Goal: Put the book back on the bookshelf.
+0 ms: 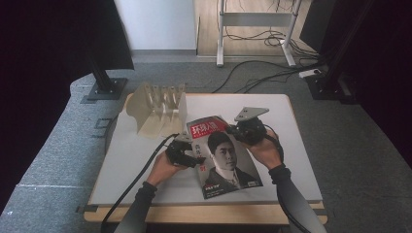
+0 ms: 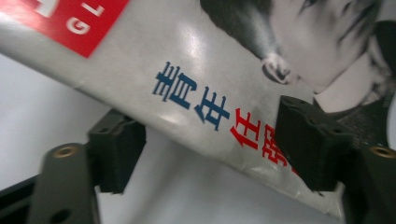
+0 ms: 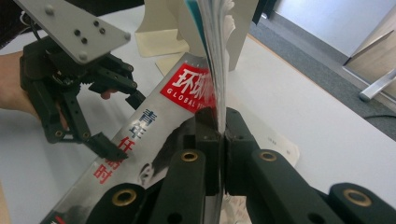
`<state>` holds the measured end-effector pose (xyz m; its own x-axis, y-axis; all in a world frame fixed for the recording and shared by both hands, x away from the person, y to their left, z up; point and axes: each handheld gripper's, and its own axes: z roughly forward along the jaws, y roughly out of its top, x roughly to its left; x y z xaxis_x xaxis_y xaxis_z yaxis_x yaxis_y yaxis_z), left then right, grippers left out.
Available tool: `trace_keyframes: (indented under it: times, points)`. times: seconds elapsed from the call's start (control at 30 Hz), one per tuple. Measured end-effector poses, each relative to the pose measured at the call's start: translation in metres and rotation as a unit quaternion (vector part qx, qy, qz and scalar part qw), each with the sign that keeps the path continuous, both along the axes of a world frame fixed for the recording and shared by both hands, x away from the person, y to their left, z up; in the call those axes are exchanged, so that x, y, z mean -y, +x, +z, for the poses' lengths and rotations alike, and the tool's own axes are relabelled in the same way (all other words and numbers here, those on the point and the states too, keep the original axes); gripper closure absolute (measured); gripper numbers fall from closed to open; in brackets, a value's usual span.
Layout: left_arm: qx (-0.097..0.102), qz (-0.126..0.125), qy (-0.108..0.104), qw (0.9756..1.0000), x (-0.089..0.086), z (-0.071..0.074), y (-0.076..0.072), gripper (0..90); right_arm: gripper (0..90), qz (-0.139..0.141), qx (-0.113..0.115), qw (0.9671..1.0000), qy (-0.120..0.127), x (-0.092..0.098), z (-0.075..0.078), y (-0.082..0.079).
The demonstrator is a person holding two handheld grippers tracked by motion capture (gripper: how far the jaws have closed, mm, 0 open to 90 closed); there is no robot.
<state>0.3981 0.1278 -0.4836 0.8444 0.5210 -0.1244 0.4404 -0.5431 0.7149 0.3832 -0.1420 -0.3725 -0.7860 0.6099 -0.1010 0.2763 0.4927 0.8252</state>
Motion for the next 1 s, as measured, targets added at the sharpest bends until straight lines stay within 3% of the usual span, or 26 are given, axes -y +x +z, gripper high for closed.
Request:
trace_keyframes:
  times: [0.17, 0.33, 0.5, 0.67, 0.73, 0.8, 0.83, 0.9, 1.0]
  points:
    - [0.025, -0.001, 0.016, 0.9996, 0.003, 0.015, -0.003, 38.8, 85.7, -0.002, -0.002, 1.0000, 0.004, 0.001, -0.001, 0.001]
    - [0.019, -0.012, 0.019, 0.9996, 0.003, 0.029, -0.002, 54.6, 85.6, -0.005, 0.003, 1.0000, 0.000, 0.002, 0.001, 0.002]
    - [0.010, -0.013, 0.021, 0.9997, 0.004, 0.040, -0.001, 63.5, 85.6, -0.009, 0.005, 0.9999, -0.004, 0.004, 0.005, 0.006]
    - [0.028, 0.001, 0.013, 0.9995, 0.002, 0.055, 0.000, 70.5, 85.3, -0.024, 0.009, 0.9997, -0.003, 0.009, 0.010, 0.011]
    - [0.048, 0.011, 0.009, 0.9988, 0.001, 0.063, -0.001, 74.0, 85.0, -0.030, 0.013, 0.9995, -0.001, 0.012, 0.013, 0.013]
    - [0.080, 0.021, 0.004, 0.9965, -0.001, 0.073, -0.003, 77.3, 84.6, -0.038, 0.021, 0.9990, 0.005, 0.015, 0.018, 0.014]
    - [0.101, 0.026, -0.001, 0.9946, -0.003, 0.078, -0.005, 79.1, 84.5, -0.043, 0.025, 0.9987, 0.010, 0.016, 0.021, 0.014]
    - [0.150, 0.041, -0.009, 0.9878, -0.007, 0.087, -0.012, 83.1, 84.0, -0.052, 0.036, 0.9978, 0.019, 0.021, 0.026, 0.015]
    - [0.156, 0.041, -0.015, 0.9868, -0.011, 0.092, -0.016, 85.6, 84.6, -0.055, 0.034, 0.9974, 0.030, 0.027, 0.028, 0.014]
